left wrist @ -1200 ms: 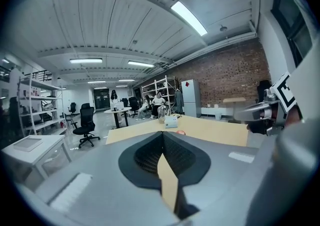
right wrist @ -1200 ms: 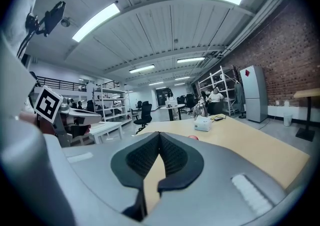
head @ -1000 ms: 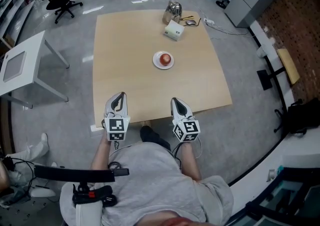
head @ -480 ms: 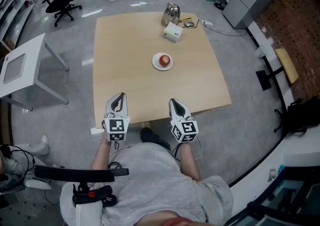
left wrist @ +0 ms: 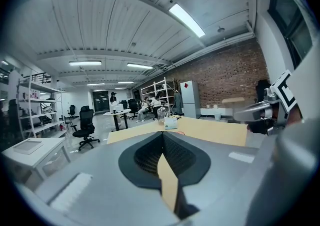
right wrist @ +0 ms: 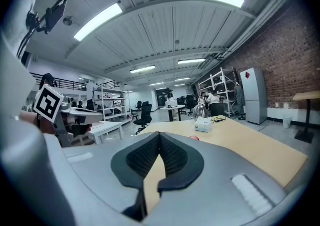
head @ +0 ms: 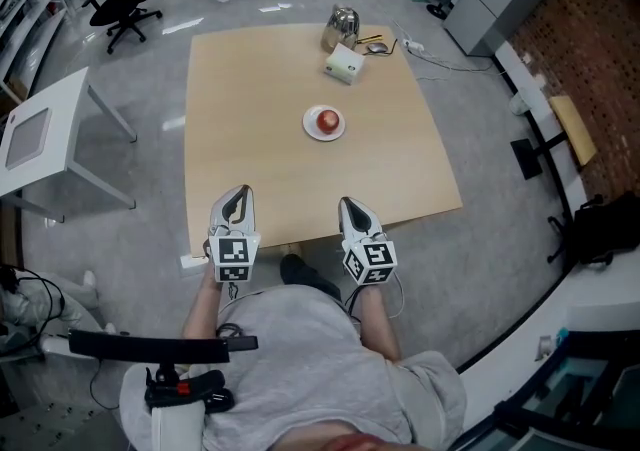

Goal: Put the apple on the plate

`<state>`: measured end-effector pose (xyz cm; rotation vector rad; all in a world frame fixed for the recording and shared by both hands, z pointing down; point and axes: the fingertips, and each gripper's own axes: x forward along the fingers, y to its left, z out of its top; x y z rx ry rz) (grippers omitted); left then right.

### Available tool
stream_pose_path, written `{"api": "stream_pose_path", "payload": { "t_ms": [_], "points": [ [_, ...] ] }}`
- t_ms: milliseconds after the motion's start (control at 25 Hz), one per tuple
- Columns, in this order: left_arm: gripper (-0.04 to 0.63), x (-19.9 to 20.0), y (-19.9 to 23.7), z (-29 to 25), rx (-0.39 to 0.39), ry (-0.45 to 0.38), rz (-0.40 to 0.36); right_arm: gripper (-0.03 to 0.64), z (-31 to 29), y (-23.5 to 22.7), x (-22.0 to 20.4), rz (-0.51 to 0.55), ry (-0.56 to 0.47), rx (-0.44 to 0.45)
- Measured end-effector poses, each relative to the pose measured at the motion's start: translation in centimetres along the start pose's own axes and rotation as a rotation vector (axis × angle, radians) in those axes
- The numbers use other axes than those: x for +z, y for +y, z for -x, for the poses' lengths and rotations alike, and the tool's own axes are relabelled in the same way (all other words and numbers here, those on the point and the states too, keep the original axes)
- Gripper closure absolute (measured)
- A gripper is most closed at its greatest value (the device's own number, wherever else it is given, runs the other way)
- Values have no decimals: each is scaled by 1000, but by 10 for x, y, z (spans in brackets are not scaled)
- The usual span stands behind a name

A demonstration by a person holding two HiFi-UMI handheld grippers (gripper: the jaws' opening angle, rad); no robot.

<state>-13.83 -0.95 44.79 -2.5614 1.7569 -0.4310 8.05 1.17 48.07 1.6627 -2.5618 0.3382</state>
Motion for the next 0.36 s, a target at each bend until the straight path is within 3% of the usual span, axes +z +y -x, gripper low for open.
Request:
{"api": "stream_pose_path", "payload": {
  "t_ms": [360],
  "points": [
    [577, 2, 0, 0, -1, 1, -1, 612, 0, 0, 1, -3, 5, 1]
  ]
}}
